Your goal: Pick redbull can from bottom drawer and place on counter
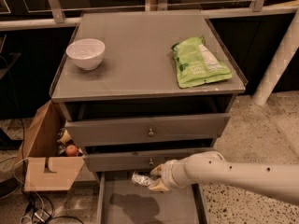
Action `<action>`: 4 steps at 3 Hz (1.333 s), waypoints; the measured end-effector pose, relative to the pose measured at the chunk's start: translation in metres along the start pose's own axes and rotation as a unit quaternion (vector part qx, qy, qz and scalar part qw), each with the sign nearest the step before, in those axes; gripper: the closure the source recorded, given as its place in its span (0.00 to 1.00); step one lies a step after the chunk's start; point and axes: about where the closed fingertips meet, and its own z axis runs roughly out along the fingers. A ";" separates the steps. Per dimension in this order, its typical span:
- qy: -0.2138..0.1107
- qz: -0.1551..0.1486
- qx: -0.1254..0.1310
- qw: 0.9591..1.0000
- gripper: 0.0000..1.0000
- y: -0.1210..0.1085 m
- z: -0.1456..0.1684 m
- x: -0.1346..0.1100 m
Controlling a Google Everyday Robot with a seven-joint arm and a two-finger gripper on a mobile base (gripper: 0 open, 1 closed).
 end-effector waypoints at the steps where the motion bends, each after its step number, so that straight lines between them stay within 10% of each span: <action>1: 0.001 -0.002 0.002 1.000 1.00 -0.002 -0.002 -0.001; 4: 0.007 -0.056 0.075 0.996 1.00 -0.018 -0.081 -0.047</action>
Offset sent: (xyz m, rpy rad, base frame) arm 0.0019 -0.0076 0.0531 -0.0419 -0.1089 -0.0115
